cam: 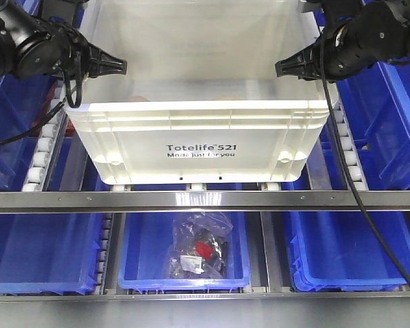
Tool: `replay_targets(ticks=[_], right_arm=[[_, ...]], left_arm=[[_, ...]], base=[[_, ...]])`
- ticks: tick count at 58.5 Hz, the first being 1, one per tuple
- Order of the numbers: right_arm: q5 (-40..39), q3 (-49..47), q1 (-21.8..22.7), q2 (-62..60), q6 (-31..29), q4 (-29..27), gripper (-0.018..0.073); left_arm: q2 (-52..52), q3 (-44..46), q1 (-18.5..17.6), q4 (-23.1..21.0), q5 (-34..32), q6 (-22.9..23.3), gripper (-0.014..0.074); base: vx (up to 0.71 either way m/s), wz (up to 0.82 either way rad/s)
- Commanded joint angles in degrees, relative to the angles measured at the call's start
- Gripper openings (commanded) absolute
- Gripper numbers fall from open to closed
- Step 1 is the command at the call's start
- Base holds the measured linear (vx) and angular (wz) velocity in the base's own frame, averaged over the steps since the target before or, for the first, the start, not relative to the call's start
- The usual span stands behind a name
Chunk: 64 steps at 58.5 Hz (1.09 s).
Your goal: Place moving items into box and shelve
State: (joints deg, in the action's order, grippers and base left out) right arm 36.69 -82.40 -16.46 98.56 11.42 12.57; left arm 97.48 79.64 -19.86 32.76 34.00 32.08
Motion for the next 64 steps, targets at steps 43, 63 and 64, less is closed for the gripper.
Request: replay_targets(ticks=[43, 63, 64], right_arm=[[-7.0, -2.3, -0.7, -3.7, -1.6, 0.6, 0.0004], [-7.9, -2.3, -0.7, -3.7, -1.6, 0.6, 0.033], [-7.9, -2.3, -0.7, -3.7, -1.4, 0.5, 0.0366]], left_arm=[[-3.3, 1.3, -1.3, 4.4, -3.4, -0.5, 0.0002], [-3.3, 2.1, -1.3, 4.5, -2.6, 2.6, 0.0153], [-3.3, 2.2, -1.3, 4.5, -2.5, 2.6, 0.0168]], base=[[0.0, 0.0], [0.0, 0.0], [0.0, 0.0]])
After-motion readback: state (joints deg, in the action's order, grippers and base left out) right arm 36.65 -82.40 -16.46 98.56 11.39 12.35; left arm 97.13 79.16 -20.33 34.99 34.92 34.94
